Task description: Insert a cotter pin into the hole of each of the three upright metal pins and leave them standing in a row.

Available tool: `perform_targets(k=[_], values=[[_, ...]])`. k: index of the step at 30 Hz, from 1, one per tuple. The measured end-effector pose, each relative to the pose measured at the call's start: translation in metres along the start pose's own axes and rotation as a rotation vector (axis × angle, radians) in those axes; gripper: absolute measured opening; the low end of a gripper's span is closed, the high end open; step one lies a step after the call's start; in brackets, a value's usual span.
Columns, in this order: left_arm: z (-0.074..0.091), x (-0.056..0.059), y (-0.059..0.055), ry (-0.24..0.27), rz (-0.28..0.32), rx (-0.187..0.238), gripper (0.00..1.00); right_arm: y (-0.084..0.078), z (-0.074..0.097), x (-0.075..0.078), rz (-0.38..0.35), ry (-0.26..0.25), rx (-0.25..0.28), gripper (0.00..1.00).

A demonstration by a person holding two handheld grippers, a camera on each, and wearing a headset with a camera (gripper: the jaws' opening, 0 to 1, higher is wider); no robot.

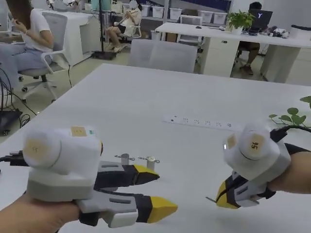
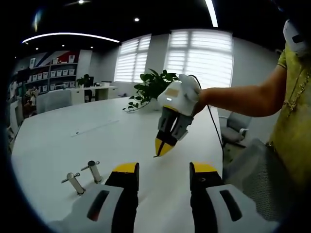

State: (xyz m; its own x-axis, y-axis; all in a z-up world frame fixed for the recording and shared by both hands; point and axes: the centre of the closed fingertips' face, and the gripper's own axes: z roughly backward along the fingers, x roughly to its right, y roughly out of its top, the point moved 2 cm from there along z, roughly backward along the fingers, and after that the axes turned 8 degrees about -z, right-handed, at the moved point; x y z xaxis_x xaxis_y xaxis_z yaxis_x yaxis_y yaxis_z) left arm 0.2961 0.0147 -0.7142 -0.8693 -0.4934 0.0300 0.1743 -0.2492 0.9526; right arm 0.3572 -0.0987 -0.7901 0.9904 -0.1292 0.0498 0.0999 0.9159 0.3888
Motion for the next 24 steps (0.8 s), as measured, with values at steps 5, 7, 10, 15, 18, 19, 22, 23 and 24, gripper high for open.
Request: perform_targets(k=[5,7,10,15,18,19,22,23,24], values=[[-0.011,0.002,0.006,-0.010,-0.010,-0.020,0.37,0.016,0.014,-0.015,0.032,0.000,0.022,0.02],[-0.016,0.003,0.010,-0.018,-0.013,-0.025,0.35,0.021,0.019,-0.019,0.050,-0.006,0.025,0.02],[-0.026,0.005,0.014,-0.035,-0.030,-0.041,0.32,0.031,0.027,-0.026,0.067,-0.005,0.049,0.02],[-0.037,0.007,0.011,-0.048,-0.042,-0.083,0.29,0.040,0.034,-0.031,0.085,-0.016,0.068,0.02],[-0.041,0.006,0.007,-0.040,-0.033,-0.101,0.26,0.046,0.038,-0.034,0.092,-0.015,0.082,0.02],[-0.043,0.007,0.006,-0.039,-0.023,-0.105,0.25,0.049,0.040,-0.036,0.097,-0.012,0.088,0.02],[-0.045,0.007,0.003,-0.035,-0.011,-0.106,0.23,0.053,0.041,-0.038,0.113,-0.011,0.091,0.02],[-0.045,0.007,0.002,-0.035,-0.008,-0.107,0.22,0.054,0.041,-0.038,0.116,-0.011,0.091,0.02],[-0.046,0.007,0.001,-0.035,0.000,-0.109,0.20,0.054,0.042,-0.038,0.122,-0.011,0.089,0.02]])
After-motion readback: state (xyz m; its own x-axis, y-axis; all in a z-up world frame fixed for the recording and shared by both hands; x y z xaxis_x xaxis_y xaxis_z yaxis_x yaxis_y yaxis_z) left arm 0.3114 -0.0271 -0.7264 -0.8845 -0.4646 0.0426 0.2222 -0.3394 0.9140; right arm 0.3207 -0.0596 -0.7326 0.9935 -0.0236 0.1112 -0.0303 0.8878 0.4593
